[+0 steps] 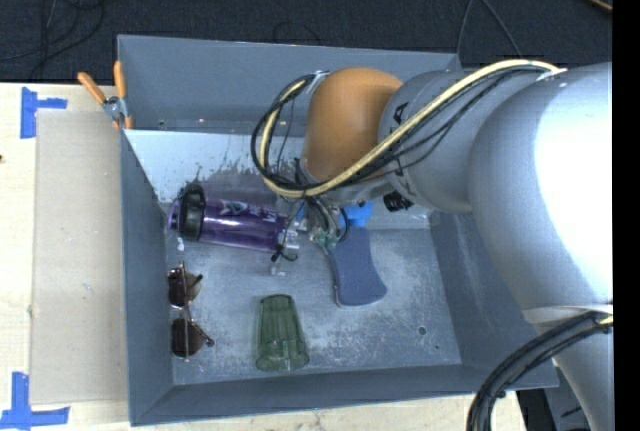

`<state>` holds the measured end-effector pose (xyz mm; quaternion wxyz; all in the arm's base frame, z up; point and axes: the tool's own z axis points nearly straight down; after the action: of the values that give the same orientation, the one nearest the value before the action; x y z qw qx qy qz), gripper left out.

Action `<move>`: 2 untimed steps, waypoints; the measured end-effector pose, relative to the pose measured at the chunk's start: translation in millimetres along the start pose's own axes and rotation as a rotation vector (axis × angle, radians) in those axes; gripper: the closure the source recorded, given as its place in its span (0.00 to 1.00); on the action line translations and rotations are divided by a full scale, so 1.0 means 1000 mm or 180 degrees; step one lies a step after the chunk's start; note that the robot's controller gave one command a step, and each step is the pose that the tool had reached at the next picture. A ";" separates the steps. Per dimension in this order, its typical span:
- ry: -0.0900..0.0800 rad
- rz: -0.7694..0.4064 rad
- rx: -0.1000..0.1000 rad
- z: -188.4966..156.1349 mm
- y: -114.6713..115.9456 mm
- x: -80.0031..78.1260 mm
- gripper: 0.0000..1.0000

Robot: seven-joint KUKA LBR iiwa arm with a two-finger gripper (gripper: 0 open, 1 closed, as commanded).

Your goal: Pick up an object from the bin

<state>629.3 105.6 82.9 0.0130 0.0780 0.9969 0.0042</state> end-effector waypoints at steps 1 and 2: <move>0.0000 0.0381 0.0000 0.012 0.006 0.008 0.00; -0.0006 0.0610 -0.0005 0.013 0.023 0.011 0.00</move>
Offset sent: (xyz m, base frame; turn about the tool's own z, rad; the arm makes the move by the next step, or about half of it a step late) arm -0.0077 0.0236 -0.0129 0.1938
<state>621.9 130.0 70.3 0.0136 0.1731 0.9848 0.0060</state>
